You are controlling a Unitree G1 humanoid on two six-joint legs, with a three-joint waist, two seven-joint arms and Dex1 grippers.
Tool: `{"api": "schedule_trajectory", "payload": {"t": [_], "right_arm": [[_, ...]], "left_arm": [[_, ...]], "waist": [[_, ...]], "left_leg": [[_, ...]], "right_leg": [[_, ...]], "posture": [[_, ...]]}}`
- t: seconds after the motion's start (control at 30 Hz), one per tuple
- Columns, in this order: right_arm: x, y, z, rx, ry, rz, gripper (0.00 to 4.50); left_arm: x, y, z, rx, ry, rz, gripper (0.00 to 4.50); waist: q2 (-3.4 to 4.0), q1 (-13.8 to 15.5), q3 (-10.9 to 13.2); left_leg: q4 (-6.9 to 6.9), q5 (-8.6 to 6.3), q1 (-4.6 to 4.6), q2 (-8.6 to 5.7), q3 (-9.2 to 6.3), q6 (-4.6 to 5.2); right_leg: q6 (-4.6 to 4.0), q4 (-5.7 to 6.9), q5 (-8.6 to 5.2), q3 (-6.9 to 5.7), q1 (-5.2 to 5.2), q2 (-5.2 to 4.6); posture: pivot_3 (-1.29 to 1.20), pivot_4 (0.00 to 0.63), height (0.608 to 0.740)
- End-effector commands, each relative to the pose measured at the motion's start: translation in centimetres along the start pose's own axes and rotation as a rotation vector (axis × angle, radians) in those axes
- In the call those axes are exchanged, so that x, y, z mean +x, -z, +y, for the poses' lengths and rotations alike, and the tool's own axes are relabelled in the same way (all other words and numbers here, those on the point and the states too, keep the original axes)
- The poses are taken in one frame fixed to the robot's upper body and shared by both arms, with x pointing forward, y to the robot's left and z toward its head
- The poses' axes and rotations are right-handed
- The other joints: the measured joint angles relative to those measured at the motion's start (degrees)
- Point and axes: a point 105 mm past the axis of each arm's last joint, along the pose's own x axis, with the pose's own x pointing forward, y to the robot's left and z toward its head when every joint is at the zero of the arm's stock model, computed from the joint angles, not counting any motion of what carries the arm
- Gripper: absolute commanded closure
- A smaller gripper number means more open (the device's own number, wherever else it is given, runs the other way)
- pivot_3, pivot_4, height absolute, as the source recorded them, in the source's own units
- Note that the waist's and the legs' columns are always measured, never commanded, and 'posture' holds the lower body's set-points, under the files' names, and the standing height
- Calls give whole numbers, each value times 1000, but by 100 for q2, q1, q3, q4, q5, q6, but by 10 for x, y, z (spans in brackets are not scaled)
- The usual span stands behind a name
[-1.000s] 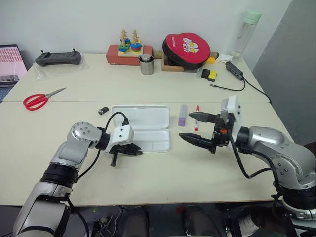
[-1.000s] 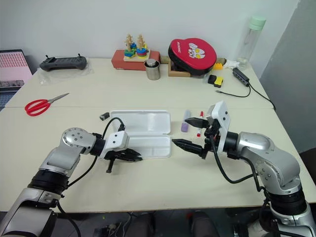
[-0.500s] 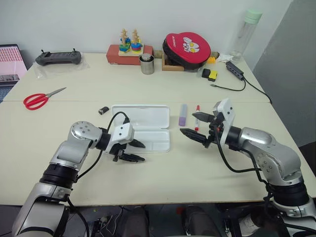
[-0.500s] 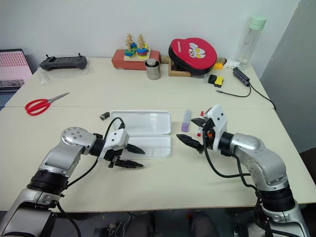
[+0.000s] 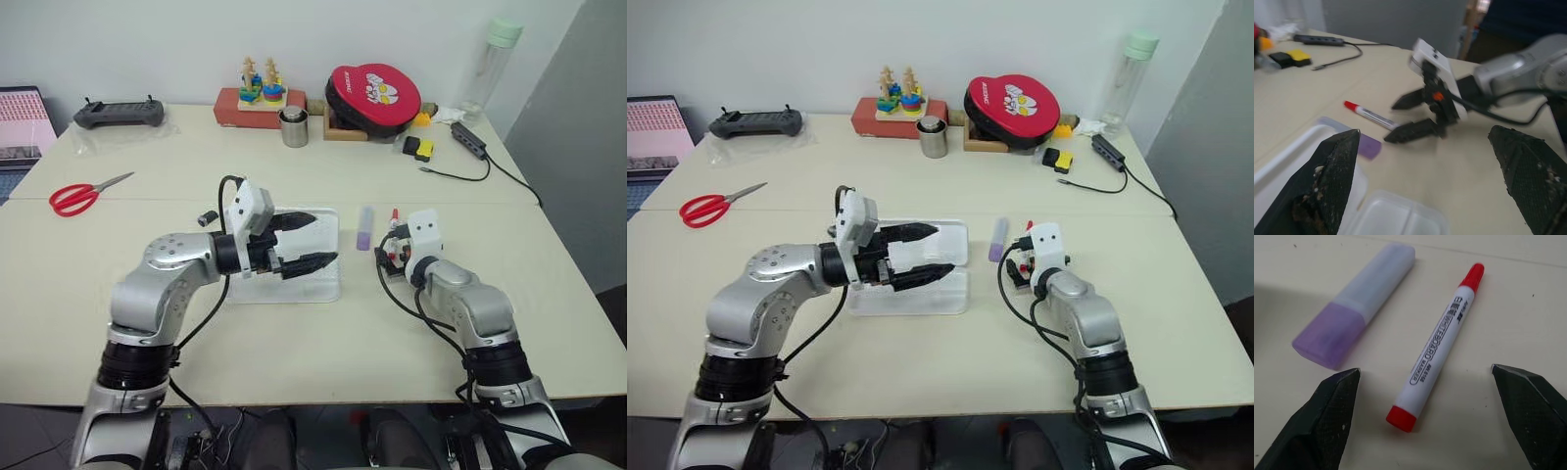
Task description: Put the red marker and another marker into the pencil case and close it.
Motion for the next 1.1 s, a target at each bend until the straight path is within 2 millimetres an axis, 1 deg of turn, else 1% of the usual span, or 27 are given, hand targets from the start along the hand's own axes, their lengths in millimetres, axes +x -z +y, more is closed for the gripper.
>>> {"api": "schedule_trajectory", "payload": {"t": [0.03, 0.07, 0.13, 0.23, 0.27, 0.3, 0.33, 0.37, 0.4, 0.43, 0.5, 0.53, 0.57, 0.6, 0.67, 0.73, 0.77, 0.87, 0.93, 0.97, 1.0, 1.03, 1.07, 1.1], "right_arm": [[4, 1, -6, -76, 64, 3, 365], [4, 1, -9, -79, 81, 4, 443], [5, -1, -14, -75, 100, -14, 1001], [6, -4, -21, -56, 120, -27, 1712], [5, -5, -23, -49, 121, -29, 2055], [5, -5, -24, -44, 121, -31, 2165], [5, -5, -25, -36, 128, -30, 2481], [5, -5, -27, -31, 135, -29, 2678], [4, -4, -29, -25, 142, -27, 2758], [4, -4, -29, -17, 145, -24, 3122], [4, -3, -29, 1, 145, -20, 3504], [4, -3, -29, 8, 145, -20, 3741], [4, -2, -29, 16, 146, -19, 4069], [4, -2, -30, 26, 149, -20, 4172], [3, -6, -32, 58, 158, -42, 4171], [1, -20, -36, 86, 169, -109, 4171], [-1, -31, -37, 72, 166, -162, 4171], [-18, -79, -29, -29, 91, -396, 4171], [-33, -108, -15, -93, -23, -540, 4171], [-43, -121, -4, -150, -100, -609, 4171], [-53, -132, 11, -204, -205, -664, 4171], [-61, -136, 27, -249, -333, -673, 4171], [-66, -134, 41, -317, -441, -661, 4171], [-69, -131, 49, -358, -508, -644, 4171]], "left_arm": [[13, -23, 3, 89, -65, -61, 0], [15, -24, 3, 94, -76, -67, 0], [19, -26, 1, 94, -73, -71, 0], [24, -26, -3, 108, -58, -71, 0], [25, -26, -4, 114, -54, -68, 0], [25, -25, -5, 119, -51, -65, 0], [26, -25, -5, 119, -49, -63, 0], [26, -25, -5, 124, -44, -60, 0], [27, -24, -5, 128, -41, -58, 0], [27, -25, -5, 130, -40, -59, 0], [28, -27, -3, 133, -43, -65, 0], [28, -28, -2, 133, -42, -67, 0], [28, -29, -2, 134, -40, -68, 0], [28, -29, -3, 134, -36, -68, 0], [28, -29, -3, 132, -30, -66, 0], [26, -29, -3, 132, -33, -65, 0], [24, -30, -2, 130, -37, -67, 0], [8, -30, -2, 111, -31, -52, 0], [-11, -28, 3, 104, -62, -26, 0], [-24, -27, 8, 103, -93, -16, 0], [-41, -22, 11, 92, -123, 3, 0], [-59, -16, 13, 87, -153, 31, 0], [-75, -9, 14, 76, -181, 60, 0], [-84, -4, 14, 70, -197, 79, 0]], "waist": [[-2, -2, -1], [-2, -4, -2], [-2, -6, -2], [-2, 3, -2], [-2, 6, -2], [-2, 7, -2], [-2, 7, -2], [-2, 7, -2], [-1, 6, -2], [-1, 6, -2], [-1, 6, -2], [-1, 4, -2], [-1, 3, -2], [-1, 2, -2], [-1, -1, -2], [-1, -3, -1], [0, -3, -1], [4, -16, 2], [9, -66, 5], [10, -105, 6], [11, -151, 7], [12, -207, 7], [12, -256, 7], [12, -279, 7]], "left_leg": [[2, 0, 1, 0, -1, 0], [3, 0, 3, 0, -1, 0], [5, 0, 10, 0, 0, 0], [10, 0, 9, -1, 0, 0], [13, 0, 7, -2, 0, 0], [14, 0, 6, -3, 0, 0], [15, 0, 4, -3, 0, 0], [15, 0, 4, -3, 1, 0], [14, 0, 4, -3, 1, 0], [13, 0, 4, -3, 0, 0], [12, 0, 2, -3, 0, 0], [13, 0, 0, -3, 0, 0], [13, 0, 1, -3, 0, 0], [13, 0, 1, -3, 0, 0], [12, 0, 1, -3, 1, 0], [12, 0, 1, -3, 1, 0], [12, 0, 0, -3, 1, 0], [12, 0, -4, -3, 3, 0], [7, 0, -5, -3, 5, 0], [3, 0, -5, -2, 5, 0], [-5, 0, -3, -1, 6, 0], [-10, 0, 1, 0, 6, 0], [-25, 0, 10, 1, 11, 0], [-39, 0, 19, 1, 13, 0]], "right_leg": [[2, 0, 0, -1, 2, 0], [6, 0, 1, 0, 2, 1], [9, 0, 2, 2, 9, 1], [14, 0, 5, 3, 12, 1], [15, 0, 6, 4, 12, 1], [16, 0, 6, 4, 12, 0], [15, 0, 7, 4, 11, -1], [15, -1, 7, 4, 11, -1], [15, -1, 6, 4, 10, 0], [14, -1, 6, 4, 9, 0], [12, -1, 6, 4, 8, 0], [12, -1, 6, 3, 7, 0], [13, -2, 6, 4, 7, 0], [13, -2, 6, 4, 7, 0], [13, -2, 6, 4, 7, 0], [13, -2, 6, 4, 6, 0], [13, -2, 6, 4, 4, 0], [14, -4, 5, 7, 1, 0], [15, -6, 5, 9, -2, 0], [14, -6, 4, 9, -4, 0], [11, -7, 2, 8, -5, 0], [9, -8, 1, 10, -5, 1], [6, -9, -1, 18, -6, 2], [0, -10, -4, 21, -4, 2]], "posture": [[0, 150, 740], [0, 150, 740], [0, 150, 740], [0, 150, 740], [0, 150, 740], [0, 150, 740], [0, 150, 740], [0, 150, 740], [0, 150, 740], [0, 150, 740], [0, 150, 740], [0, 150, 740], [0, 150, 740], [0, 150, 740], [0, 150, 740], [0, 150, 740], [0, 150, 740], [0, 150, 740], [0, 150, 740], [0, 150, 740], [0, 150, 740], [0, 150, 740], [0, 150, 740], [0, 150, 740]]}}
